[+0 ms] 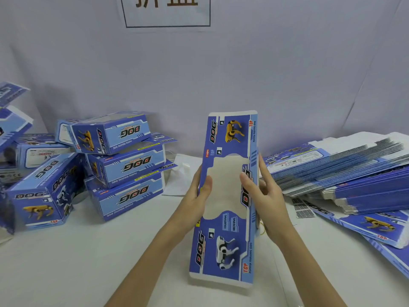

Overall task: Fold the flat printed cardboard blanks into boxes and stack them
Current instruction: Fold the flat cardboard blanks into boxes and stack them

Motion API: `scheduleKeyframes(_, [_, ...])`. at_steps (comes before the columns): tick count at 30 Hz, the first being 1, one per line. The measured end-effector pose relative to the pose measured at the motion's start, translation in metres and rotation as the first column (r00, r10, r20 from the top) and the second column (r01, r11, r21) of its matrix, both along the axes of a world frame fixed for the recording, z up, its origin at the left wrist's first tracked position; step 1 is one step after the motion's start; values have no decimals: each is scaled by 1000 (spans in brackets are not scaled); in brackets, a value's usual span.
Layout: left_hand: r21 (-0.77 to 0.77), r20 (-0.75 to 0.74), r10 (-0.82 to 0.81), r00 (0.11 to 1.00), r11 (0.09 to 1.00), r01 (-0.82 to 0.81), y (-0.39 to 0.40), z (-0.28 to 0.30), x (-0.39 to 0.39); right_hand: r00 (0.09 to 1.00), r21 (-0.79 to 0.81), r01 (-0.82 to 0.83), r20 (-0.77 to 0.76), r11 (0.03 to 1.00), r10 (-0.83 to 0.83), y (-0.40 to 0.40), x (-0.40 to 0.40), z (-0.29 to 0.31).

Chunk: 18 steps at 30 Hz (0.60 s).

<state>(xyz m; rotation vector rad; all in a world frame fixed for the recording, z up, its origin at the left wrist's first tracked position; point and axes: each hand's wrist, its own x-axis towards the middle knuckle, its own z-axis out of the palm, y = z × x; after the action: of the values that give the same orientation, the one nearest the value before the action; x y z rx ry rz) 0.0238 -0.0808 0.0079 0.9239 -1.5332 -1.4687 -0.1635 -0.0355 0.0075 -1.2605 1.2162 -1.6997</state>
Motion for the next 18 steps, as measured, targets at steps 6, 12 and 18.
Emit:
scheduleKeyframes(6, [-35, -59, -5, 998, 999, 3, 1, 1, -3, 992, 26, -129, 3, 991, 129, 5, 4, 0])
scheduleKeyframes(12, [-6, -46, -95, 994, 996, 94, -5, 2, 12, 998, 4, -42, -49, 999, 42, 9, 8, 5])
scheduleKeyframes(18, [-86, -127, 52, 991, 994, -63, -11, 7, 17, 974, 78, -225, 31, 971, 223, 15, 14, 3])
